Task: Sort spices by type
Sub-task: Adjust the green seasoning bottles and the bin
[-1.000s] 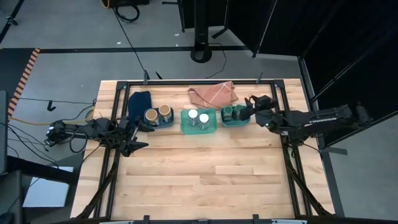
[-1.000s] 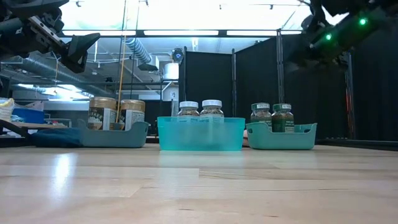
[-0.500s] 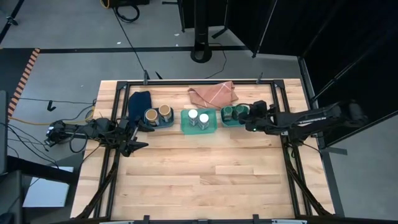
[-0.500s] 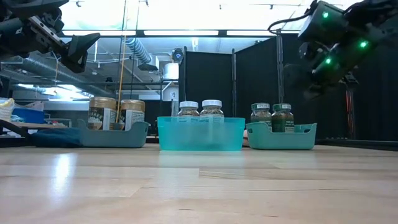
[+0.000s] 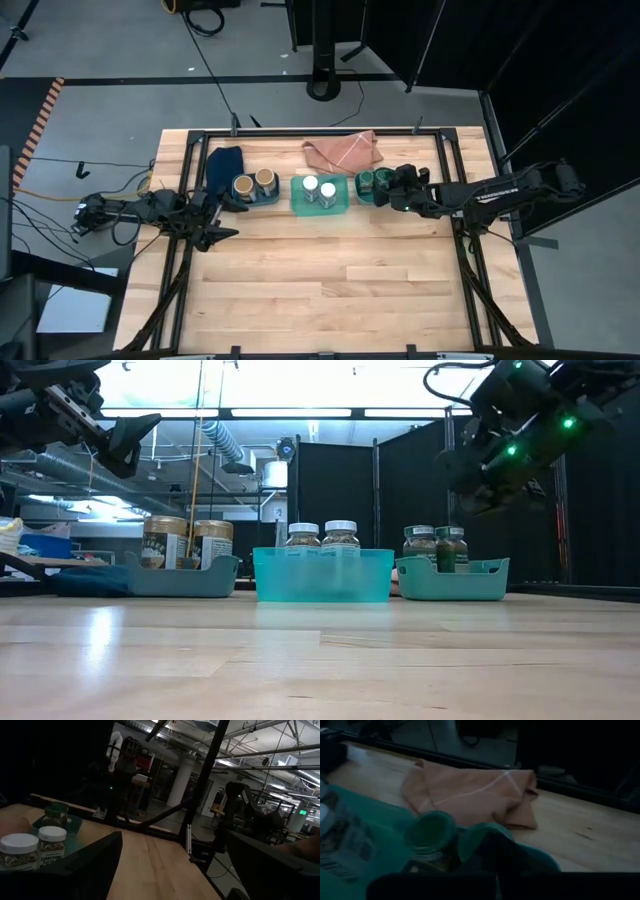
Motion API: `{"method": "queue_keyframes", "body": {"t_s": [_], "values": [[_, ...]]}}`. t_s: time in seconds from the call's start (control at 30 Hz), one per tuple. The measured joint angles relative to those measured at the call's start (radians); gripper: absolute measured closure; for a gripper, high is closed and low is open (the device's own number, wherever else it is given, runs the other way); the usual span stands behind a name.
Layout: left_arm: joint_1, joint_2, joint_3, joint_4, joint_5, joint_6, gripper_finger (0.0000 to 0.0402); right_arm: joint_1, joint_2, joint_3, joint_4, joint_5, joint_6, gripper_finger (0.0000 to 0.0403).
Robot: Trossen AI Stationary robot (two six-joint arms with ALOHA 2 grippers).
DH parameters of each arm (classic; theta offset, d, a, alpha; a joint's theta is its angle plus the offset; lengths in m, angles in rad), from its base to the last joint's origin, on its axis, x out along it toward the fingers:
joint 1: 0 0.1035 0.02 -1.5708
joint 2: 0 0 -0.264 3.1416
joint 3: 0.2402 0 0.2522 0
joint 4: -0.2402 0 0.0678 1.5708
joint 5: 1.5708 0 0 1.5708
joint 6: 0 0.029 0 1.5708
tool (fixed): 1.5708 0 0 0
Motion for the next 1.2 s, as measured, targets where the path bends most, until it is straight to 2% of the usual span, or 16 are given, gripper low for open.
{"method": "queue_keyframes", "body": {"t_s": [0.43, 0.57, 0.7, 0.77, 1.03, 1.2], "values": [[0.000, 0.000, 0.000, 0.002, 0.000, -0.013, 0.0039, 0.020, -0.081, 0.000, 0.007, -0.014, -0.007, 0.0395], [0.000, 0.000, 0.000, -0.001, 0.000, -0.020, 0.0039, 0.058, -0.138, 0.000, 0.029, -0.093, -0.076, 0.0396], [0.000, 0.000, 0.000, -0.002, 0.000, -0.015, 0.0039, 0.087, -0.165, 0.000, 0.057, -0.239, -0.168, 0.0400], [0.000, 0.000, 0.000, -0.002, 0.000, -0.001, 0.0039, 0.089, -0.161, 0.000, 0.049, -0.268, -0.163, 0.0400], [0.000, 0.001, 0.000, -0.008, 0.000, 0.003, 0.0039, 0.066, -0.082, 0.000, 0.040, -0.272, -0.143, 0.0401], [0.000, 0.001, 0.000, -0.008, 0.000, -0.001, 0.0039, 0.072, -0.038, 0.000, 0.033, -0.343, -0.127, 0.0402]]}}
